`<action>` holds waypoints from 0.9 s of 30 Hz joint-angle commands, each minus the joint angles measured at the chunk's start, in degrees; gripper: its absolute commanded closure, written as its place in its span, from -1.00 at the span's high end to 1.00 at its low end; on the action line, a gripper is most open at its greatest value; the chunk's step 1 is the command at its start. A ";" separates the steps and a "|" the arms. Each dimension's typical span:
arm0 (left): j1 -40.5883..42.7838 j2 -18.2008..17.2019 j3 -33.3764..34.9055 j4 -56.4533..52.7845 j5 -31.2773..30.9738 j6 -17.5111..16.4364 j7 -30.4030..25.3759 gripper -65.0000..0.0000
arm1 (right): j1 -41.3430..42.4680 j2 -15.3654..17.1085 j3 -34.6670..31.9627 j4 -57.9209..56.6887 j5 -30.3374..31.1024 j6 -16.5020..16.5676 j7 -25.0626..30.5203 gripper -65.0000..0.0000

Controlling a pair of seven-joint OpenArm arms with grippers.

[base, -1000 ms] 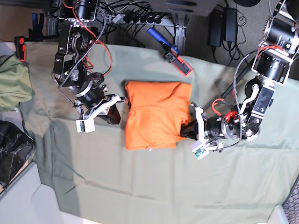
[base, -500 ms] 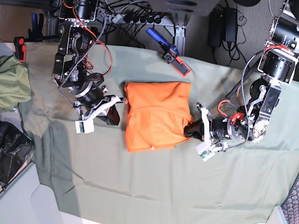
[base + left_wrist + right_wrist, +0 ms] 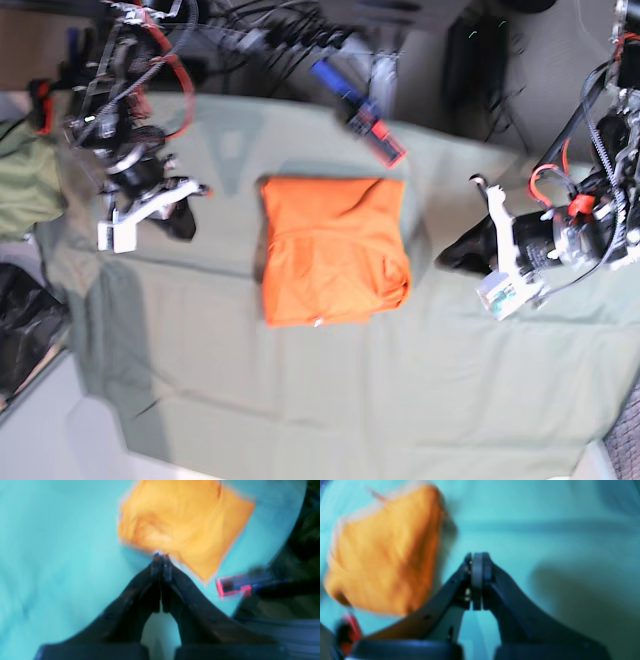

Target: Fold the T-shirt properly

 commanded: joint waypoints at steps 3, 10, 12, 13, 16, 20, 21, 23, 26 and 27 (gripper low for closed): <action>7.78 -3.26 -6.43 2.08 -3.17 -0.25 0.52 -1.00 | -7.32 3.87 1.09 4.31 2.21 4.85 -0.04 -1.00; 29.75 -4.76 -17.42 1.84 -1.18 -0.25 0.74 -1.00 | -27.43 6.51 1.05 5.18 3.04 4.83 -0.31 -1.00; 34.45 -4.72 -17.70 0.48 1.81 -0.25 -0.90 -1.00 | -31.87 6.51 0.96 4.68 2.99 4.81 -0.24 -1.00; 36.30 -4.39 -17.59 -1.01 3.98 -0.25 -2.67 -1.00 | -33.77 6.49 0.94 4.11 2.97 4.83 -0.07 -1.00; 38.88 -2.78 -16.57 -9.46 12.87 1.44 -12.26 -1.00 | -37.90 6.21 0.94 0.83 1.51 4.76 2.08 -1.00; 33.64 -1.03 -11.69 -28.13 18.69 11.28 -21.40 -1.00 | -37.73 6.21 0.28 -7.67 -1.73 4.59 3.34 -1.00; 31.08 -0.57 -9.77 -33.73 19.58 12.90 -21.55 -1.00 | -37.33 6.21 0.00 -10.25 -2.51 4.57 3.34 -1.00; 25.20 0.37 -5.25 -45.53 21.24 15.56 -21.90 -1.00 | -35.78 6.21 -0.63 -16.20 -4.26 4.44 3.32 -1.00; 15.87 2.23 2.27 -62.60 24.55 18.18 -23.41 -1.00 | -31.54 6.21 -1.05 -26.58 -7.69 4.13 2.95 -1.00; 12.74 2.93 4.90 -67.69 24.79 18.18 -24.55 -1.00 | -29.88 6.25 -1.03 -30.32 -8.79 3.93 2.80 -1.00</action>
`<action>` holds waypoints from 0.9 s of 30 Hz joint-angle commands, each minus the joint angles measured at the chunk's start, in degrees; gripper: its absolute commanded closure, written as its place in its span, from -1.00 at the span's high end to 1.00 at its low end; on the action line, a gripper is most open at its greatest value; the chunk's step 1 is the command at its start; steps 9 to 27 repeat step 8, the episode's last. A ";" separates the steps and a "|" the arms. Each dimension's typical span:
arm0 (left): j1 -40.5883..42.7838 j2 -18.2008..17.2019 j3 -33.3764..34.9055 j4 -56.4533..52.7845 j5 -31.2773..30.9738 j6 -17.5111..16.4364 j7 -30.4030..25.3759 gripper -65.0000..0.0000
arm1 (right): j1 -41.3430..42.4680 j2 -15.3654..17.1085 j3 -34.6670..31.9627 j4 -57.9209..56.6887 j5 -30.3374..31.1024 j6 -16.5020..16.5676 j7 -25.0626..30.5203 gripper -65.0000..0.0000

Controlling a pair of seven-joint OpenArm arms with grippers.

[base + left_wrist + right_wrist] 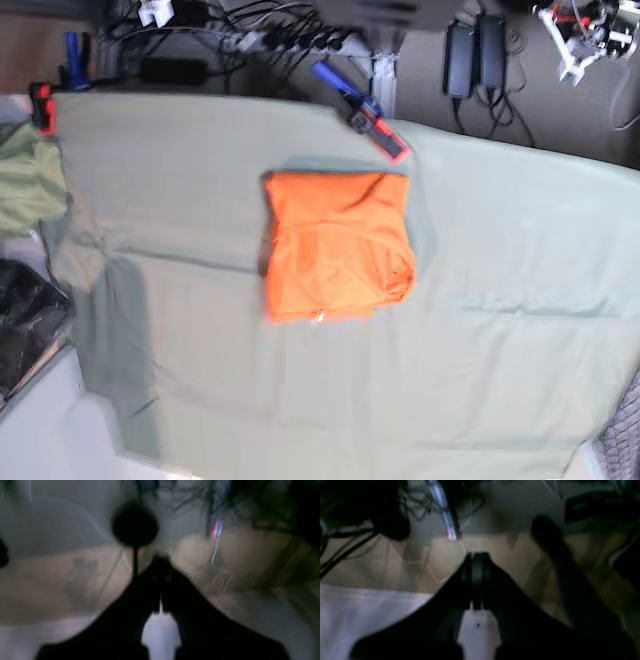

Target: Fold the T-shirt properly

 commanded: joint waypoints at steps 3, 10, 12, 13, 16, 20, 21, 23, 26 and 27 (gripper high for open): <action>-7.98 2.12 5.75 -11.89 -0.26 2.86 -2.25 -1.00 | 4.74 1.07 0.39 -9.53 -3.50 4.09 -1.03 -1.00; -15.13 6.40 8.81 -18.69 -0.26 5.16 -2.49 -1.00 | 12.44 0.98 0.39 -21.09 -4.50 3.69 0.13 -1.00; -15.13 6.40 8.81 -18.69 -0.26 5.16 -2.49 -1.00 | 12.44 0.98 0.39 -21.09 -4.50 3.69 0.13 -1.00; -15.13 6.40 8.81 -18.69 -0.26 5.16 -2.49 -1.00 | 12.44 0.98 0.39 -21.09 -4.50 3.69 0.13 -1.00; -15.13 6.40 8.81 -18.69 -0.26 5.16 -2.49 -1.00 | 12.44 0.98 0.39 -21.09 -4.50 3.69 0.13 -1.00; -15.13 6.40 8.81 -18.69 -0.26 5.16 -2.49 -1.00 | 12.44 0.98 0.39 -21.09 -4.50 3.69 0.13 -1.00; -15.13 6.40 8.81 -18.69 -0.26 5.16 -2.49 -1.00 | 12.44 0.98 0.39 -21.09 -4.50 3.69 0.13 -1.00; -15.13 6.40 8.81 -18.69 -0.26 5.16 -2.49 -1.00 | 12.44 0.98 0.39 -21.09 -4.50 3.69 0.13 -1.00; -15.13 6.40 8.81 -18.69 -0.26 5.16 -2.49 -1.00 | 12.44 0.98 0.39 -21.09 -4.50 3.69 0.13 -1.00; -15.13 6.40 8.81 -18.69 -0.26 5.16 -2.49 -1.00 | 12.44 0.98 0.39 -21.09 -4.50 3.69 0.13 -1.00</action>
